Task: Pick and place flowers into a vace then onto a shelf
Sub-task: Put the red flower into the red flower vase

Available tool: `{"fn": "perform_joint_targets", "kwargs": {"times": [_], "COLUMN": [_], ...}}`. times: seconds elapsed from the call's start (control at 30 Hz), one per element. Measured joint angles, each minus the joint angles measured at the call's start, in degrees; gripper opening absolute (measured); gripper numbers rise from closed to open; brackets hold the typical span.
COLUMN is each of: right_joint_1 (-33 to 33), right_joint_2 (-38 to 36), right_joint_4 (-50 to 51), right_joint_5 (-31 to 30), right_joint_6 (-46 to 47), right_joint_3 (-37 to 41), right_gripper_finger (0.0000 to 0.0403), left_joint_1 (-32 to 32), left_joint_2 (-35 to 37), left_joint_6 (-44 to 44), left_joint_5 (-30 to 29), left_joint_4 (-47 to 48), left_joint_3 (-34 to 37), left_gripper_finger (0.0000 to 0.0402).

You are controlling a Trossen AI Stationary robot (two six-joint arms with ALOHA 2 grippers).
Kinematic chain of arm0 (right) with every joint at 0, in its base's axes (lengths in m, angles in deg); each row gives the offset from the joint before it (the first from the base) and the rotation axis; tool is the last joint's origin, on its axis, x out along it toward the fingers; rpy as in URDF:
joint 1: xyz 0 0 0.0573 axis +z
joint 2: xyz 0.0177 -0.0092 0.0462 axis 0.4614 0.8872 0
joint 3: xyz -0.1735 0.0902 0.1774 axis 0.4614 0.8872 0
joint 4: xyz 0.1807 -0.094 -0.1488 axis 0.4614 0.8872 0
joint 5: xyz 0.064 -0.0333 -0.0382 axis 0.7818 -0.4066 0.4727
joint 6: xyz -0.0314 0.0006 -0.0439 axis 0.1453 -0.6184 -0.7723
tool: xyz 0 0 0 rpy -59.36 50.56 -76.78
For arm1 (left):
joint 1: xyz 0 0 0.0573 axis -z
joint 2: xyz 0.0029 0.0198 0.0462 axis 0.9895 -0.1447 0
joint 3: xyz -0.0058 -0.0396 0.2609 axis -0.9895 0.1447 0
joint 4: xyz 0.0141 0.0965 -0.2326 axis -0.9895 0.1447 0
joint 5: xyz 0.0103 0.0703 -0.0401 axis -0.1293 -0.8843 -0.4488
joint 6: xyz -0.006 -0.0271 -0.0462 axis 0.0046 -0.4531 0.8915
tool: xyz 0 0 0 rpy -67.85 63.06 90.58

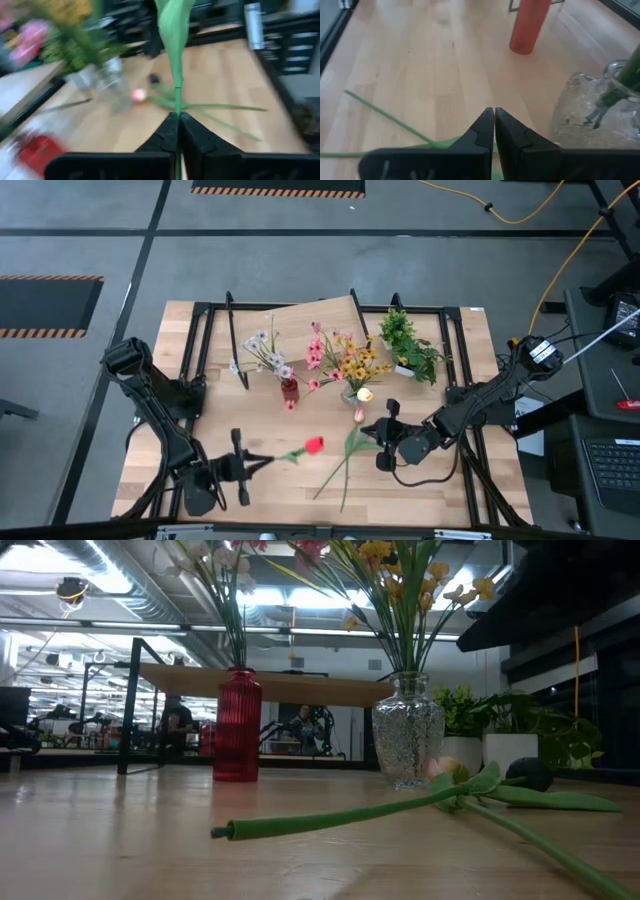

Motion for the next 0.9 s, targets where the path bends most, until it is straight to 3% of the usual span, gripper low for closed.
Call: {"fn": "perform_joint_targets", "kwargs": {"times": [0.1,0.23,0.37,0.6,0.77,0.9], "right_joint_1": [-0.3,-0.2,-0.2,-0.2,-0.2,-0.2], "right_joint_2": [0.0,0.0,0.0,0.0,0.0,0.0], "right_joint_4": [0.0,-0.3,-0.3,-0.3,-0.3,-0.3], "right_joint_5": [0.0,0.0,0.0,0.1,0.1,0.1], "right_joint_6": [0.0,0.1,0.2,0.2,0.2,0.2], "right_joint_3": [0.0,0.0,0.0,0.0,0.0,0.0], "right_gripper_finger": [0.002,0.002,0.002,0.002,0.002,0.002], "left_joint_1": [-0.6,-1.6,-3.2,-4.2,-7.3,-13.2], "left_joint_2": [0.4,1.8,2.9,3.4,3.4,3.4], "left_joint_6": [-9.2,-15.0,-25.3,-43.7,-53.4,-56.0], "left_joint_5": [2.1,6.8,12.8,14.2,16.6,21.0], "left_joint_4": [-8.5,-20.5,-40.5,-66.3,-77.2,-79.0], "left_joint_3": [1.5,6.6,13.6,21.5,22.5,22.5], "left_gripper_finger": [0.0003,0.0003,0.0003,0.0003,0.0003,0.0003]}}
